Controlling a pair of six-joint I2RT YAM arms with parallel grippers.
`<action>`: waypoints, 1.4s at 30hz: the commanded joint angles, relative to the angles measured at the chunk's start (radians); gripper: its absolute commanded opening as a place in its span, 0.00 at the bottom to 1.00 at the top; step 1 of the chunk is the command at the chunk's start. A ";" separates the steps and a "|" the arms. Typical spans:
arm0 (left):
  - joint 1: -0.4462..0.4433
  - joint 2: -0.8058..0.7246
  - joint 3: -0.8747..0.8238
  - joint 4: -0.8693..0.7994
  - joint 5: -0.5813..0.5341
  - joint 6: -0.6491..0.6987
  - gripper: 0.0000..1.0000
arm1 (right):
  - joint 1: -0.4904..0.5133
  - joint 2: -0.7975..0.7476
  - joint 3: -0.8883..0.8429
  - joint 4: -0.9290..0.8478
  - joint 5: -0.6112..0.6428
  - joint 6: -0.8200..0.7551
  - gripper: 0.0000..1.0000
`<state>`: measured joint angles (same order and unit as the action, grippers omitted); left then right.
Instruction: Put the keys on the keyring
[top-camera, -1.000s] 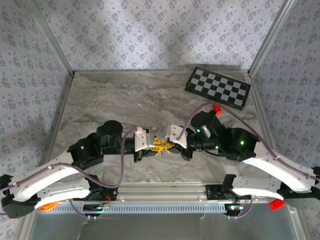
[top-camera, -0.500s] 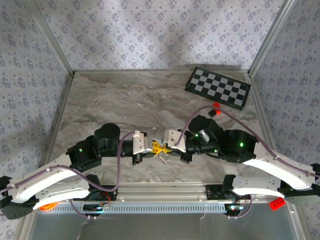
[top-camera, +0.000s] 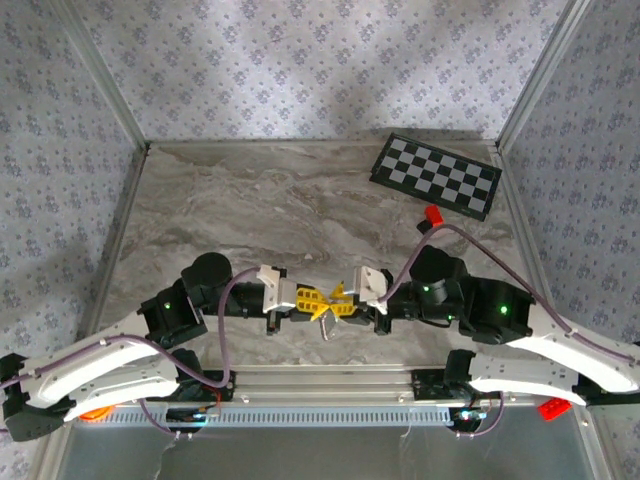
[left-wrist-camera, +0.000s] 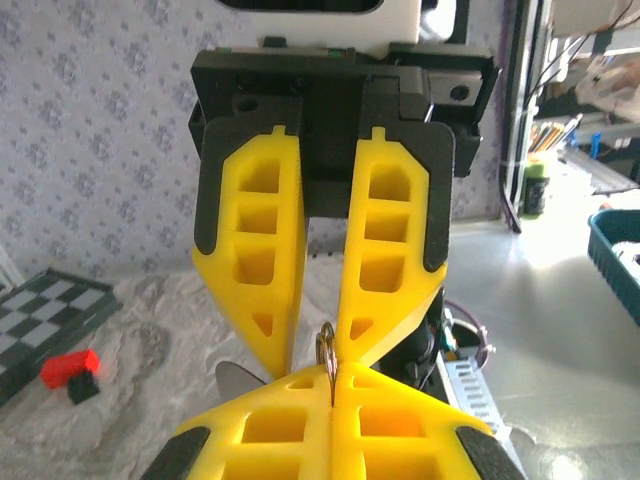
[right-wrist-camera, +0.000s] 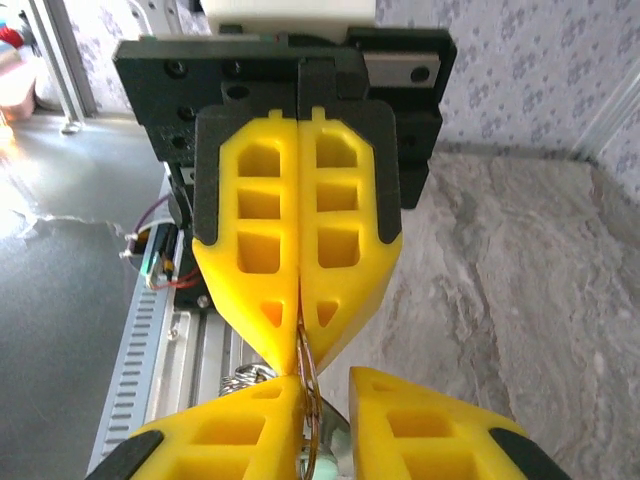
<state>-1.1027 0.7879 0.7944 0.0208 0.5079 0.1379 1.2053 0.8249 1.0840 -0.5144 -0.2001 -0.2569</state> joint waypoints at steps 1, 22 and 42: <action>0.002 0.009 0.008 0.197 0.016 -0.057 0.00 | 0.016 -0.017 -0.029 0.040 -0.076 0.013 0.21; 0.003 0.038 0.099 -0.110 -0.226 0.035 0.17 | 0.008 -0.041 -0.034 0.005 0.020 -0.018 0.00; 0.000 0.045 0.135 -0.231 -0.303 0.076 0.00 | 0.012 0.114 0.099 -0.150 0.033 -0.084 0.00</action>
<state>-1.1095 0.8642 0.9199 -0.2996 0.2714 0.2272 1.1984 0.9459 1.1511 -0.6628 -0.0761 -0.3271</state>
